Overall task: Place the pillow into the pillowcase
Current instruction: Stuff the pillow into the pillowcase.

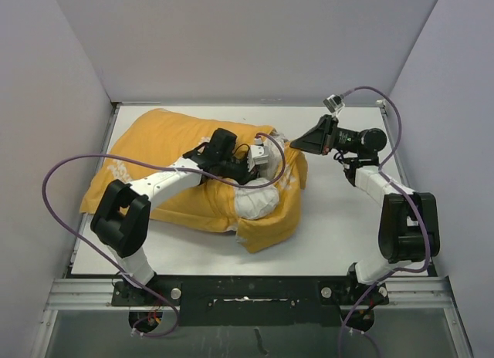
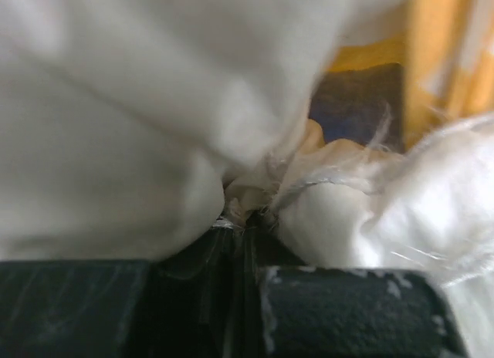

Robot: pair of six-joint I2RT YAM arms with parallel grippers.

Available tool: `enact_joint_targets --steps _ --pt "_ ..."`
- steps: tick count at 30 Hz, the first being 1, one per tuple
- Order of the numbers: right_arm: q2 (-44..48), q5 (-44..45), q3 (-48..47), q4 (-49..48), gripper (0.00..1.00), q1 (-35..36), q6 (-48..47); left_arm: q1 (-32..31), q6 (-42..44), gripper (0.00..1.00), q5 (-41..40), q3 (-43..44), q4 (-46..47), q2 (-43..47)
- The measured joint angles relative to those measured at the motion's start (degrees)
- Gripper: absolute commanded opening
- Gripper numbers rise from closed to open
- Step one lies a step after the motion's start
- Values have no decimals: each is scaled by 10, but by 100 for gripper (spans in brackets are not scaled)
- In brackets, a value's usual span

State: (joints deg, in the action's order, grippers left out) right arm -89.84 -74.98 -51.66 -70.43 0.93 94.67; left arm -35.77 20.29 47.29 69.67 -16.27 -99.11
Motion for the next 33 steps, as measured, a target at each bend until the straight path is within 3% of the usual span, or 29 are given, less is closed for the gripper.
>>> enact_joint_targets --steps 4,7,11,14,16,22,28,30,33 --pt "4 -16 -24 17 0 56 -34 0 -11 0 8 32 -41 -32" --pt "32 -22 -14 97 0 92 -105 5 -31 0 17 52 -75 -44" --pt "118 -1 40 290 0 109 -281 19 -83 0 43 47 -83 -39" --pt "168 45 31 550 0 123 -501 33 -166 0 54 28 -39 -32" --pt "177 76 20 662 0 135 -599 41 -231 0 51 15 1 -29" --pt "175 146 8 814 0 158 -746 33 -428 0 -33 12 88 -28" --pt "175 146 3 795 0 140 -726 -54 -502 0 -227 108 3 -89" --pt "175 127 -5 749 0 115 -656 -88 -518 0 -285 118 11 -109" --pt "163 85 -6 568 0 70 -465 -111 -541 0 -306 96 72 -112"
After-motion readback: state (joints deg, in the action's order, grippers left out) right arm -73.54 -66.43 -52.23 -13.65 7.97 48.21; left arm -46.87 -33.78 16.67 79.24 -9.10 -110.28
